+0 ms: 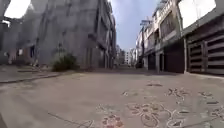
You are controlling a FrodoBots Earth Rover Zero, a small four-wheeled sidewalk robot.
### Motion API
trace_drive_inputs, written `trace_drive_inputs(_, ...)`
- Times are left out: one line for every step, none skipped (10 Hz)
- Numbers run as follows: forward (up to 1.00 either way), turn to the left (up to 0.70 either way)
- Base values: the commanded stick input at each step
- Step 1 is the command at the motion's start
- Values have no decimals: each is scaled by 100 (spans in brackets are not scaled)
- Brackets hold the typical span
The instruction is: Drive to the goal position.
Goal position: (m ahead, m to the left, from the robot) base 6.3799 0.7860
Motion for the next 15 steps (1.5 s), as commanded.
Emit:
trace_drive_inputs(100,6)
trace_drive_inputs(100,6)
trace_drive_inputs(100,6)
trace_drive_inputs(100,-4)
trace_drive_inputs(100,-30)
trace_drive_inputs(100,-34)
trace_drive_inputs(100,-34)
trace_drive_inputs(100,6)
trace_drive_inputs(100,6)
trace_drive_inputs(100,6)
trace_drive_inputs(100,6)
trace_drive_inputs(100,6)
trace_drive_inputs(100,6)
trace_drive_inputs(100,6)
trace_drive_inputs(100,6)
